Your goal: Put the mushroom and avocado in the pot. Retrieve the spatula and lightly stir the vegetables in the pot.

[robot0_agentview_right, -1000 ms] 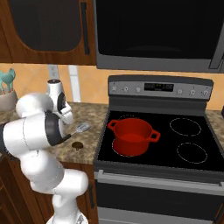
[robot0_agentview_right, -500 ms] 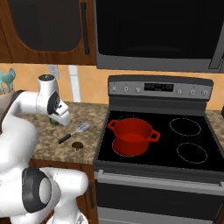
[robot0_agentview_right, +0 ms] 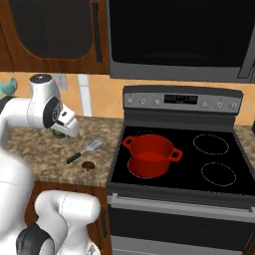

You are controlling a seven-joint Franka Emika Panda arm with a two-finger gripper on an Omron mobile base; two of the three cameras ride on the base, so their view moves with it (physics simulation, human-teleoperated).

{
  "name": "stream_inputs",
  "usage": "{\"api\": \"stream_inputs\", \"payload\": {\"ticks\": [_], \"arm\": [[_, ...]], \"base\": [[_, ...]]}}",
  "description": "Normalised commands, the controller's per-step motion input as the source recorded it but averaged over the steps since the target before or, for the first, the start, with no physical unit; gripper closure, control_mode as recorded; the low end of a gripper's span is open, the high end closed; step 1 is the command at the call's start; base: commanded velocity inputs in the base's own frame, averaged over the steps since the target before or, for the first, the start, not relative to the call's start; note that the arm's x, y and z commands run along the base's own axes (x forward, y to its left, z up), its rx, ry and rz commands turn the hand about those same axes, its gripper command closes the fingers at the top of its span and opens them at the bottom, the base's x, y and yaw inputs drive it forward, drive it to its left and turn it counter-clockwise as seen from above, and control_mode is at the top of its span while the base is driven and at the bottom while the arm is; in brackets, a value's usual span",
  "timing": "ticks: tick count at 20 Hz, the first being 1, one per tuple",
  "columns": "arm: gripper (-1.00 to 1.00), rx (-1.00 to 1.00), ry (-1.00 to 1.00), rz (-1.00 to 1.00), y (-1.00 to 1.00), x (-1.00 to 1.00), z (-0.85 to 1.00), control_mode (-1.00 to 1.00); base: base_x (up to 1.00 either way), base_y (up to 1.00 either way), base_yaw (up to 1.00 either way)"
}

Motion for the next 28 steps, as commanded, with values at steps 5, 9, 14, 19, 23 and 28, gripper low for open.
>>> {"api": "stream_inputs", "payload": {"ticks": [5,9,14,19,23,28], "arm": [[1.00,-0.05,0.00,0.12,-1.00,0.00,0.00,-1.00],[1.00,-0.03,0.00,0.10,-1.00,0.00,-0.01,-1.00],[1.00,-0.02,0.00,0.08,-1.00,0.08,-0.08,-1.00],[1.00,-0.09,0.05,-0.01,-0.99,0.50,-0.40,-1.00],[1.00,-0.11,0.02,-0.03,-0.82,0.56,-0.43,-1.00],[1.00,-0.01,0.03,-0.04,-0.03,0.59,-0.35,-1.00]], "base": [[0.00,0.00,0.00],[0.00,0.00,0.00],[0.00,0.00,0.00],[0.00,0.00,0.00],[0.00,0.00,0.00],[0.00,0.00,0.00]]}}
